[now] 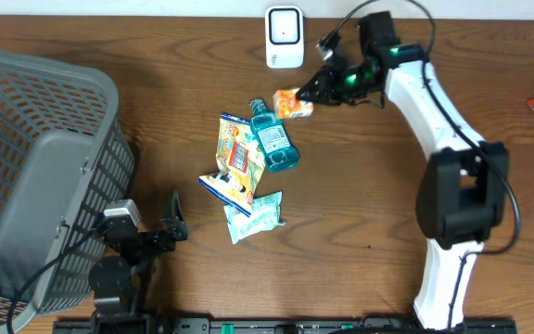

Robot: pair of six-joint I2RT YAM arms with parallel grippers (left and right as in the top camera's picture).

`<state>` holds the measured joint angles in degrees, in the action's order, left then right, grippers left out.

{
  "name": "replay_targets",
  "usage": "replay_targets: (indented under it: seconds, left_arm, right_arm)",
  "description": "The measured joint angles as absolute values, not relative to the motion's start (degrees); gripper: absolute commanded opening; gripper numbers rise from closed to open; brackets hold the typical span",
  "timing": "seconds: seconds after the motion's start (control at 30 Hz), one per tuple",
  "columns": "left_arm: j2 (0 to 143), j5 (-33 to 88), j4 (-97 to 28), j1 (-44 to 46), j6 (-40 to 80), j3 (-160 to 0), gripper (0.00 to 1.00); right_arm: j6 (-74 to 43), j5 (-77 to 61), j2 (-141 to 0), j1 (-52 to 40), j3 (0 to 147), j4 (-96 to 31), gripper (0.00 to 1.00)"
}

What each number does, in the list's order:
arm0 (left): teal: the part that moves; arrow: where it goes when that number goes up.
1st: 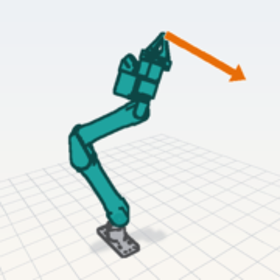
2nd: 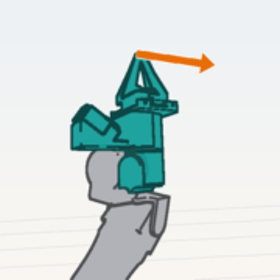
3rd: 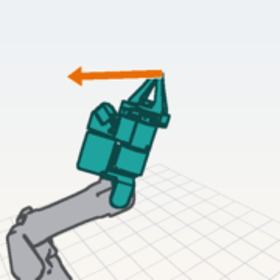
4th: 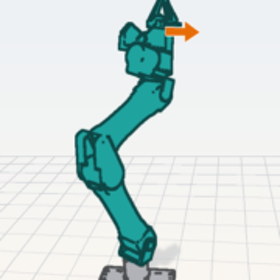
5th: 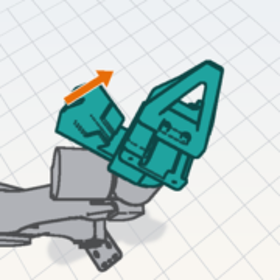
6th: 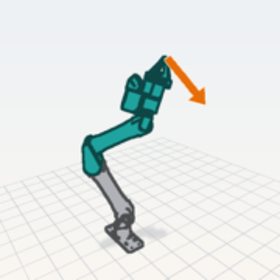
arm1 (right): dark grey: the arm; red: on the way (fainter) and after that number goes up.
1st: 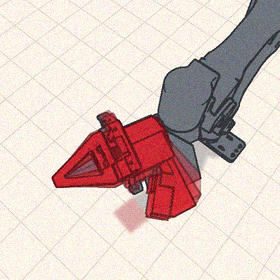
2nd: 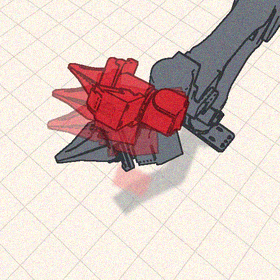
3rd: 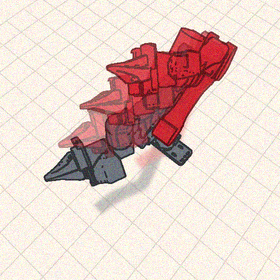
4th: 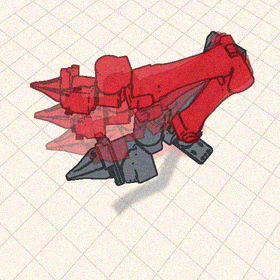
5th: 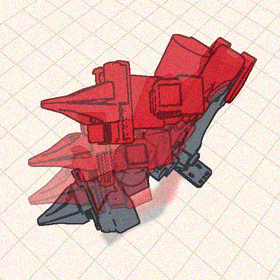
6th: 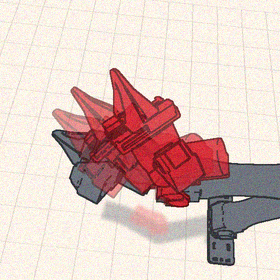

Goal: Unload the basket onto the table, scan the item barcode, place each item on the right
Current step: 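Lift the orange box and hold it in front of the scanner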

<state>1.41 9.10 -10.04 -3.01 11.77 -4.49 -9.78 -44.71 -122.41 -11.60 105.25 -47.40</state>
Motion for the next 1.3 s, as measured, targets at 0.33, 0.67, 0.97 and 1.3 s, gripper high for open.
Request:
replay_targets:
  seconds: [0.33, 0.67, 0.97, 1.3]
  left_arm:
    - [1.41, 9.13, -10.04, -2.98, 11.77, -4.49, 1.0]
    - [1.41, 9.13, -10.04, -3.01, 11.77, -4.49, 1.0]
    - [1.41, 9.13, -10.04, -2.98, 11.77, -4.49, 1.0]
    - [1.41, 9.13, -10.04, -3.01, 11.77, -4.49, 1.0]
  right_arm:
    - [-8.45, -35.27, -108.25, -11.81, 105.82, -38.7, 0.01]
    - [-5.39, -33.43, -108.71, -11.94, 105.8, -32.34, 0.01]
    - [5.02, -32.05, -108.71, -13.63, 105.8, -31.99, 0.01]
    - [7.09, -29.41, -108.73, -13.69, 105.8, -29.65, 0.01]
